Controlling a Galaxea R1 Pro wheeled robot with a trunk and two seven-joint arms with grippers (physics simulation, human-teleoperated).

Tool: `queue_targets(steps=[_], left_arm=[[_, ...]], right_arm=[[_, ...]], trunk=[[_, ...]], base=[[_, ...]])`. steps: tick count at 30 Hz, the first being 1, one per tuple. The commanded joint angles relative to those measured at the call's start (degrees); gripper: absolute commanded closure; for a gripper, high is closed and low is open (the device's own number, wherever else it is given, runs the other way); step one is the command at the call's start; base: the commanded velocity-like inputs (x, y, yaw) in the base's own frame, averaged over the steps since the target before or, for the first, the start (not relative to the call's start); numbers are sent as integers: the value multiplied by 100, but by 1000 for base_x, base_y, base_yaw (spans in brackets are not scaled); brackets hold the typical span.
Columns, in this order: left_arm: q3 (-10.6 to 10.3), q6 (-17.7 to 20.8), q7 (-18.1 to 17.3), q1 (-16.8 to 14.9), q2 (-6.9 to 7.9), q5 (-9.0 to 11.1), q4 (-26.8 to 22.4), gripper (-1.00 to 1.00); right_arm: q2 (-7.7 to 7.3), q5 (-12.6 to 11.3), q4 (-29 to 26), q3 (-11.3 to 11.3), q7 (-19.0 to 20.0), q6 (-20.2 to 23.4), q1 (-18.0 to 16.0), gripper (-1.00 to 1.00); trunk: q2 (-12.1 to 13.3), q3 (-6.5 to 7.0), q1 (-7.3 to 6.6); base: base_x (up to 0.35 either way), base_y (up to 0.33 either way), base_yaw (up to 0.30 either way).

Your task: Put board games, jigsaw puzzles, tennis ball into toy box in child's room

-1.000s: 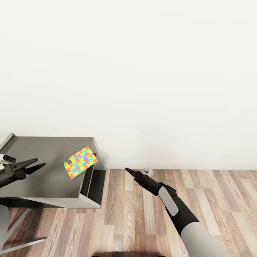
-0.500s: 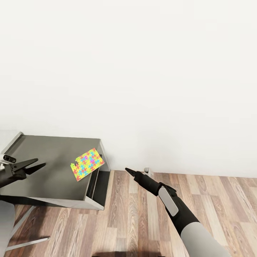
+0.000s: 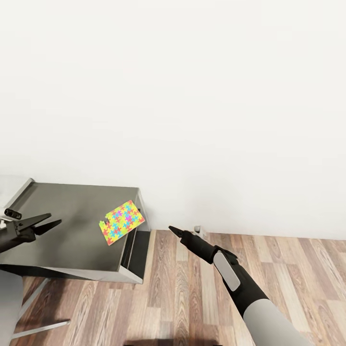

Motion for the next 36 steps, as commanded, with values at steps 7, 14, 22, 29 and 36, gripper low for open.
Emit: queue_targets(steps=[7, 14, 22, 29, 36], left_arm=[[-3, 70, -25, 0, -69, 0, 15, -100], [6, 70, -25, 1, -172, 3, 10, -100], [8, 70, -25, 0, -208, -5, 11, -100], [9, 70, -25, 0, -210, 1, 9, -100], [16, 70, -25, 0, -208, 4, 9, -100]], right_arm=[[-65, -71, 87, -56, 63, -31, 0, -100], [29, -51, 117, -72, 156, -189, 5, -100], [118, -52, 20, -82, -100, -171, 6, -100], [116, -56, 18, -79, -226, -170, 6, -100], [100, -68, 17, -69, -154, -149, 6, -100]], trunk=[[-9, -8, 3], [-9, -8, 3], [-9, -8, 3], [-9, -8, 3], [-9, -8, 3]], base=[[13, 23, 0], [0, 0, 0], [26, 26, 0], [80, 73, 0], [7, 6, 0]])
